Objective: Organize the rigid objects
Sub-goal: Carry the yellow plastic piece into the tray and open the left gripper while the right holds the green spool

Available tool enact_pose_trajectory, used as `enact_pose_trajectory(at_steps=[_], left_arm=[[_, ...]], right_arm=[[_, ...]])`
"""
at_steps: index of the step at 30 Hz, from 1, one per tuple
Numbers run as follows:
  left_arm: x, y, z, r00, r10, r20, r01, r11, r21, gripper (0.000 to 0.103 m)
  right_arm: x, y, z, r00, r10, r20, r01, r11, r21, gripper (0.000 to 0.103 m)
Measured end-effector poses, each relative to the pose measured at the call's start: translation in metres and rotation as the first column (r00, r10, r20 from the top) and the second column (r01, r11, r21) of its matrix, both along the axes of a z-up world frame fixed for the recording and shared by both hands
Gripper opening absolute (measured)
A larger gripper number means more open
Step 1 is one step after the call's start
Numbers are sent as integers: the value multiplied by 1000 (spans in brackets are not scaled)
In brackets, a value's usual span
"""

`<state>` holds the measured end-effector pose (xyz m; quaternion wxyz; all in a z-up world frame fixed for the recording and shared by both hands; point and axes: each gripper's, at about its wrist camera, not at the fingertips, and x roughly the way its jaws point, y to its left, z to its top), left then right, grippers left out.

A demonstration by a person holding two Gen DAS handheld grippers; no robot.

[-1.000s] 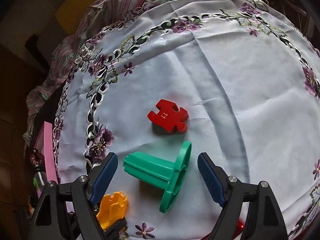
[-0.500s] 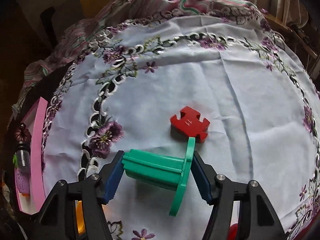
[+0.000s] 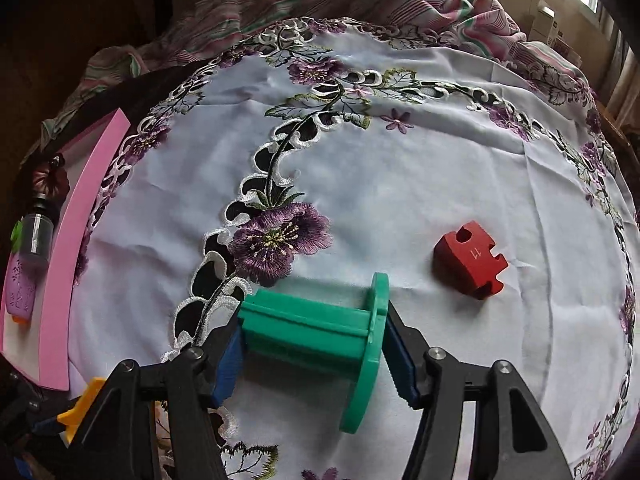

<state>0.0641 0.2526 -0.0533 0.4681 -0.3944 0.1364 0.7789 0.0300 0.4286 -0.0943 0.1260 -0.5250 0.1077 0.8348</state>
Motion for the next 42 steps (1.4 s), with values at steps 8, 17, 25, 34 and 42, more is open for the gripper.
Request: enact_pose_trajectory(at_steps=[8,17,25,34,42], left_arm=[[-17,-33,16,995,99,-3,-99,995,20,27],[-40,-72,32,969,246,-41,-245,969,29,27],[-58,-103,29,933,354,-60,-354,935,9,27],[-69,-126,27,900,428,-81,-430,903,-8,27],[-73,-139,19,887,456,-67,-458,888,-28,27]], right_arm=[[2,0,0,1000,-5,-4,5,1000,0,62],[2,-2,-2,1000,3,7,-3,1000,21,63],[0,-2,-2,1000,-5,6,5,1000,17,64],[0,-1,-2,1000,-9,7,9,1000,13,65],[-1,0,-1,1000,-15,5,15,1000,4,67]])
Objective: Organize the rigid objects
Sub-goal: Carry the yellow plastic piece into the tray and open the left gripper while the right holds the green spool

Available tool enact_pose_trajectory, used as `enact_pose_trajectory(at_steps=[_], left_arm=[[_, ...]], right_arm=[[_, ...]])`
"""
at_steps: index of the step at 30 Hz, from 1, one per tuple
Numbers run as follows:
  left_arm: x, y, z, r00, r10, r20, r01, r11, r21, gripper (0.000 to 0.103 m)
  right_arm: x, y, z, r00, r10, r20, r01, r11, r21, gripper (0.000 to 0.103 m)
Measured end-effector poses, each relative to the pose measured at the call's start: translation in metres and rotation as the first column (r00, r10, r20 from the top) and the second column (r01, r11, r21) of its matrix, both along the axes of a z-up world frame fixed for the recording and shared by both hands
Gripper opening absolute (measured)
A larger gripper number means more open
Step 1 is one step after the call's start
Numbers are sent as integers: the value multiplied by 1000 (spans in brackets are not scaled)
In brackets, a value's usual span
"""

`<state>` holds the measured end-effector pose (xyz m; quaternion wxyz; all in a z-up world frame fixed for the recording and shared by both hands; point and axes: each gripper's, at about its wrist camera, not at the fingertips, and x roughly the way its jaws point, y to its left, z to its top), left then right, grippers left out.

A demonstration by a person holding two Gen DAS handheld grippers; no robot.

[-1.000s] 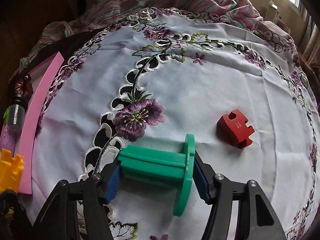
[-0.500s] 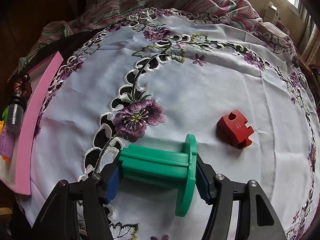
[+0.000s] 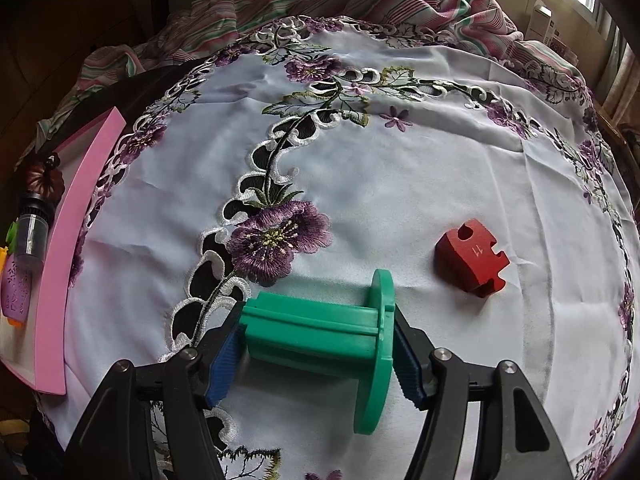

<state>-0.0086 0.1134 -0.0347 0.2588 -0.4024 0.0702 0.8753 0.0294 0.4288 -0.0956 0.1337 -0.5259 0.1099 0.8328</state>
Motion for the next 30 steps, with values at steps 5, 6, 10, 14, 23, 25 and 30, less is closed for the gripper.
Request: enact_pose_trajectory(at_steps=[5,6,10,14,23,25,30], left_arm=[[-3,-9,-5,1000,20,6,-20,1000,-10,27],[-3,-11,-5,1000,25,8,-25,1000,-12,27],[-5,-20,-7,999,42,10,-42,999,-8,27],[-8,-38,-6,998,64,26,-65,997,29,27],[-13,-57,8,998,28,48,-35,985,167,27],[-12,-57,14,999,19,29,-24,985,171,27],[-24,-57,14,997,39,73,-52,983,177,27]], right_arm=[[0,1,0,1000,-7,-3,7,1000,-8,67],[0,2,0,1000,-7,-3,7,1000,-9,67],[0,1,-1,1000,-7,-2,7,1000,-9,67],[0,1,-1,1000,-8,-2,7,1000,-10,67],[0,-1,-2,1000,-1,1,1,1000,6,67],[0,-1,-2,1000,1,2,-1,1000,10,67],[-1,0,-2,1000,-3,6,3,1000,2,67]])
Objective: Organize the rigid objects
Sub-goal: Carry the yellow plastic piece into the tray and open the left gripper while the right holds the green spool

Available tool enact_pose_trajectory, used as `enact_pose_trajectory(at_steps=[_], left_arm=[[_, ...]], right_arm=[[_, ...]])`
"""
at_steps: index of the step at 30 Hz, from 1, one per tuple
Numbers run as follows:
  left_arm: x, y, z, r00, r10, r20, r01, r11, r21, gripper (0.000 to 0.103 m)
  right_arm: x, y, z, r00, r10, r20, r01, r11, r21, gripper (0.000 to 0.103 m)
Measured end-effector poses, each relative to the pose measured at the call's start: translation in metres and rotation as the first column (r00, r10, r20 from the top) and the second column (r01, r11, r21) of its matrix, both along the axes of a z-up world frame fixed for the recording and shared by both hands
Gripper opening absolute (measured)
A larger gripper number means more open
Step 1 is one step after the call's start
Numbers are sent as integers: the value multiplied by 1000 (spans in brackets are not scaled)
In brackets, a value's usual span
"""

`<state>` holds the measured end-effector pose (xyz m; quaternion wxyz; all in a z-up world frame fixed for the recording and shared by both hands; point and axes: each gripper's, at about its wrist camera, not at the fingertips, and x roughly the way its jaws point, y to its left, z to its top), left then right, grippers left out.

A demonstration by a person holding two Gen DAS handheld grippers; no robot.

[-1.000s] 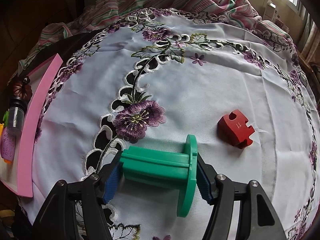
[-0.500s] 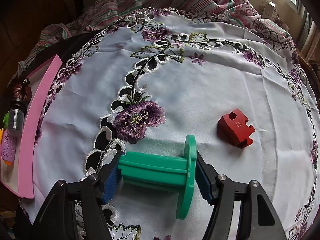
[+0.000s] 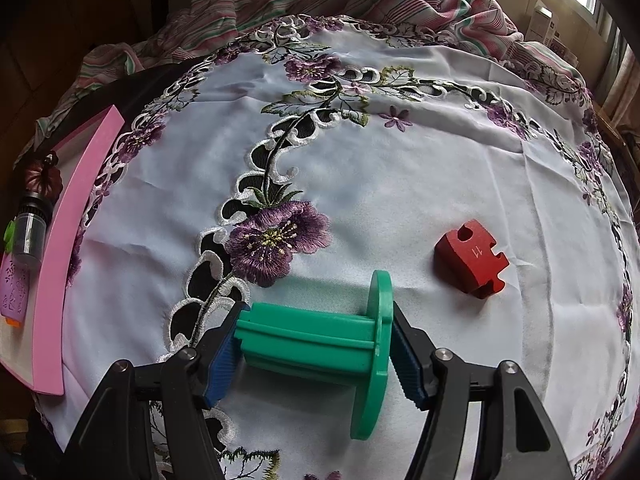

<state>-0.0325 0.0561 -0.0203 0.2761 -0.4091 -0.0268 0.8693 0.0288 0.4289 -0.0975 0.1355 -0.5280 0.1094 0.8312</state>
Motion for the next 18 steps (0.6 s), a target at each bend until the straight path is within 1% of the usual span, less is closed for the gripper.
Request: enact_pose_trajectory(at_steps=[3,7,8,10,12,13,15,16,17,18], left_arm=[[-11,-9,-2,996,59,60,-60,998,19,27],[-24,-16,-5,990,109,85,-110,994,0,27],[-27,-14,-4,990,107,88,-109,994,9,27],[-32,-6,-7,991,106,82,-105,994,-8,27],[-39,4,-13,990,91,105,-90,996,-14,27],[-43,11,-18,991,76,111,-73,997,-27,27],[-47,19,-28,987,101,121,-93,993,-74,27],[-49,21,-30,988,96,120,-88,994,-64,30],[-47,22,-29,991,93,94,-88,994,-61,32],[-45,22,-29,993,92,81,-86,993,-76,33]], right_arm=[[0,2,0,1000,-4,2,4,1000,-12,67],[0,1,1,1000,-6,5,7,1000,-12,67],[0,1,1,1000,-5,5,5,1000,-10,67],[0,1,1,1000,-2,7,2,1000,-6,67],[0,2,1,1000,-3,7,3,1000,-11,67],[0,2,1,1000,-4,6,4,1000,-15,67],[0,3,1,1000,-6,4,6,1000,-24,67],[0,4,1,1000,-8,3,8,1000,-28,67],[0,4,1,1000,-10,2,10,999,-32,67],[0,5,1,1000,-11,1,11,999,-36,68]])
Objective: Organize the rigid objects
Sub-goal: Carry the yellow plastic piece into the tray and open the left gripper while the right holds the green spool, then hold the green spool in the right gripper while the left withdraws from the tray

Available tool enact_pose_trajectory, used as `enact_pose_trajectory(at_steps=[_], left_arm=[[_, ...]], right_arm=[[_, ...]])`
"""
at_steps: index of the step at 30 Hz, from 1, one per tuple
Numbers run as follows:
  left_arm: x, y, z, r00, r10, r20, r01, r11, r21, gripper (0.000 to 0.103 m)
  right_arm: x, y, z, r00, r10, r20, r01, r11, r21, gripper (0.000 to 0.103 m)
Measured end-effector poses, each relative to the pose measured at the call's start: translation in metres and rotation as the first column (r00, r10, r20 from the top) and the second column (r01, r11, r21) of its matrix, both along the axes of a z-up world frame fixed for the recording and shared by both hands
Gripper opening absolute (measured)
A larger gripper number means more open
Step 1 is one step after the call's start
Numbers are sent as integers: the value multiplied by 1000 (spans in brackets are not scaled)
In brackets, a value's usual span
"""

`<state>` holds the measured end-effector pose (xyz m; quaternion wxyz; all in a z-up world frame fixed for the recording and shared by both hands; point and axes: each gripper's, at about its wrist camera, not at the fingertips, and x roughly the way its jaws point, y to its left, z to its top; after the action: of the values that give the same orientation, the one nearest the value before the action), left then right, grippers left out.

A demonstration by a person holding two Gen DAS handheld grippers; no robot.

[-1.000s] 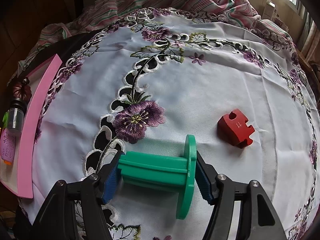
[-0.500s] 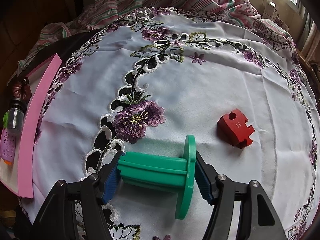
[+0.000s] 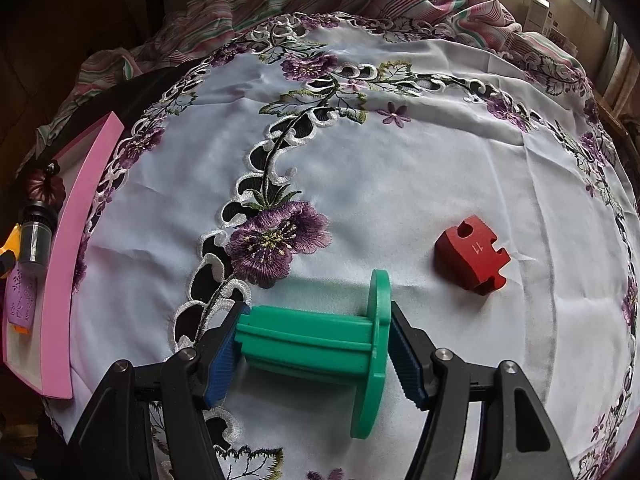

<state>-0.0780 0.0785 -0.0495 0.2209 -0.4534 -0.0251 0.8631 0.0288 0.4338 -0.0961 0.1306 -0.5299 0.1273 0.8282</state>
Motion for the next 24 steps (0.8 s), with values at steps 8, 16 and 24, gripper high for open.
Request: enact_pose_trajectory(at_steps=[8,16,24], left_arm=[[12,-16,-3,999,35,-20,-35,999,-26,47],[31,-21,6,998,11,-67,-13,999,-35,51],[43,-14,8,998,-15,-67,12,999,-49,52]], right_arm=[[0,2,2,1000,-8,-6,8,1000,-22,68],[5,19,5,996,-70,-52,60,983,-176,72],[11,32,10,987,-145,-74,125,966,-225,78]])
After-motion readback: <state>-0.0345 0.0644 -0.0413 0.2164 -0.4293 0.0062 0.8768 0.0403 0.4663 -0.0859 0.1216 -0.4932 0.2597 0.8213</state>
